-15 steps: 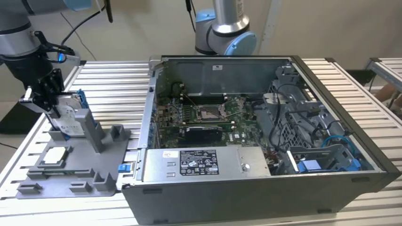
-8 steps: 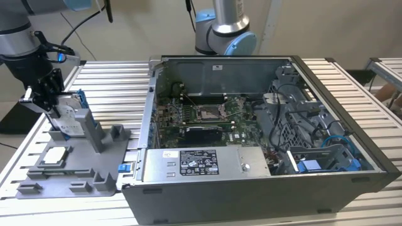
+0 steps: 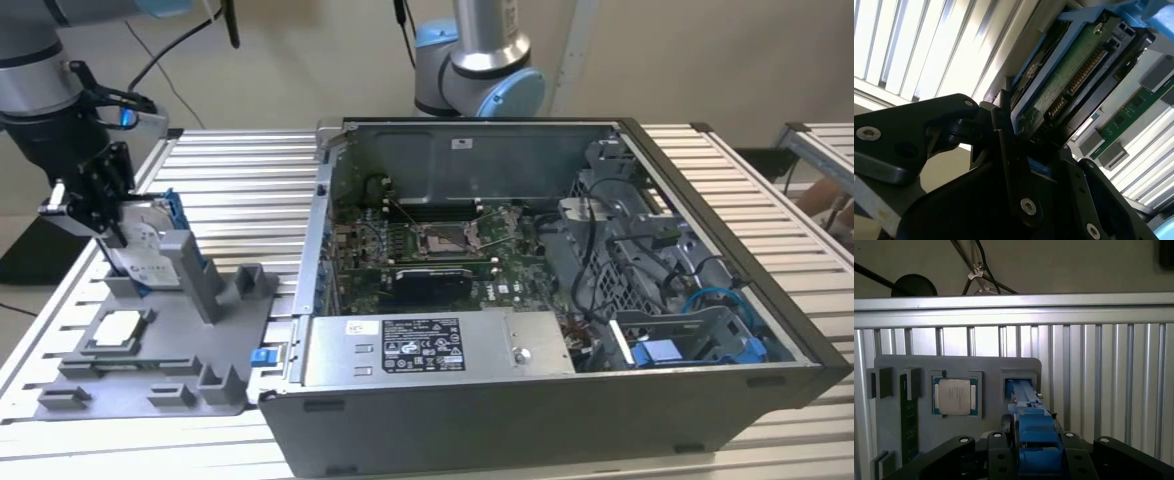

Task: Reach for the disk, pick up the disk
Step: 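Pick up the disk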

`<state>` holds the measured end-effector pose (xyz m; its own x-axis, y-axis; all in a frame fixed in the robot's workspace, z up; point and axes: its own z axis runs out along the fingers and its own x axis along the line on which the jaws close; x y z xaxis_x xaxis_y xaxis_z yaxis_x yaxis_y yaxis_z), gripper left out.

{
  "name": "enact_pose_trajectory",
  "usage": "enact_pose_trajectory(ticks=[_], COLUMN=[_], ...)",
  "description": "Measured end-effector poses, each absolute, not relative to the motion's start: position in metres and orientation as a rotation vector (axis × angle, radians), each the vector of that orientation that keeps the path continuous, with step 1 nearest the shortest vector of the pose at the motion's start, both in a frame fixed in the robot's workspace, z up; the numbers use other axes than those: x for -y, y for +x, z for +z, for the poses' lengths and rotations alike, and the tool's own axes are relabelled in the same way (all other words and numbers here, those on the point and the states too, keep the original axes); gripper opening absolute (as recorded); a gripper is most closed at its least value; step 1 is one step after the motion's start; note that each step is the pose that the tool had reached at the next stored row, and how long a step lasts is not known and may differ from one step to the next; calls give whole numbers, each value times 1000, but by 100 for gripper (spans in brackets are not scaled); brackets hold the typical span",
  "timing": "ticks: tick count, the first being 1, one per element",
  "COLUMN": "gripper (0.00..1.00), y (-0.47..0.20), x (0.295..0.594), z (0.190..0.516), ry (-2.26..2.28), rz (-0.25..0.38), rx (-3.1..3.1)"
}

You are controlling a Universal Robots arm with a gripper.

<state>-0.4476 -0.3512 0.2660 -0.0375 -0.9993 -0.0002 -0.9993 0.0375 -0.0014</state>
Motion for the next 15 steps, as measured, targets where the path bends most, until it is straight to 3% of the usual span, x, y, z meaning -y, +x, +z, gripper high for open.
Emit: enact_pose_trajectory(ticks=[15], gripper=[0], y=[-448], x=[351], z=[263], ry=[-2179], rz=[-4], rx=[-2262])
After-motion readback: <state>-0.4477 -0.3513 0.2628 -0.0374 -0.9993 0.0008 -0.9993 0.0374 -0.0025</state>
